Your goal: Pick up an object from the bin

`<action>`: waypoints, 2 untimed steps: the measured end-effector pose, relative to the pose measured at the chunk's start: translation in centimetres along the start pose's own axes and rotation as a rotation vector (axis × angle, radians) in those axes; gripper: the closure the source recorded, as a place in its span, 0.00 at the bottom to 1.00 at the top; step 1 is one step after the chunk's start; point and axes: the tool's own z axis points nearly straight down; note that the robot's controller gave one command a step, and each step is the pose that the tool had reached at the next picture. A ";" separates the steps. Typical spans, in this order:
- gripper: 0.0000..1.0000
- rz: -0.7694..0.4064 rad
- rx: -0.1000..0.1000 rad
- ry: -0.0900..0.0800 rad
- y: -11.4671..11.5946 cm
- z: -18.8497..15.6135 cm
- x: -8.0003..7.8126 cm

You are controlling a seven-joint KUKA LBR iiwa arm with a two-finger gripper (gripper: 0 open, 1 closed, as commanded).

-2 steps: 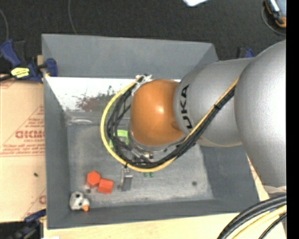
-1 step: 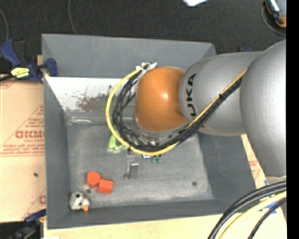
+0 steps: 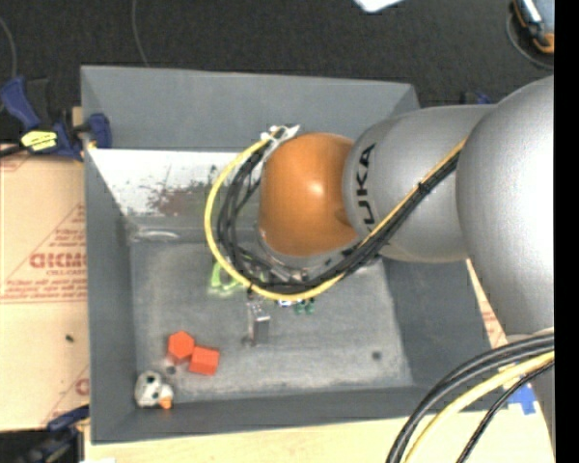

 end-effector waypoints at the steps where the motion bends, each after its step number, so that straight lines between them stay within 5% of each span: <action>1: 0.00 -0.001 0.000 0.000 -0.1 0.2 -0.1; 2: 0.00 -0.291 0.001 0.000 -3.0 -2.2 -1.2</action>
Offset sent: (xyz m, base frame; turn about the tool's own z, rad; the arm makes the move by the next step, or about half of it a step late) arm 0.0125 -0.0354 0.0496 -0.4238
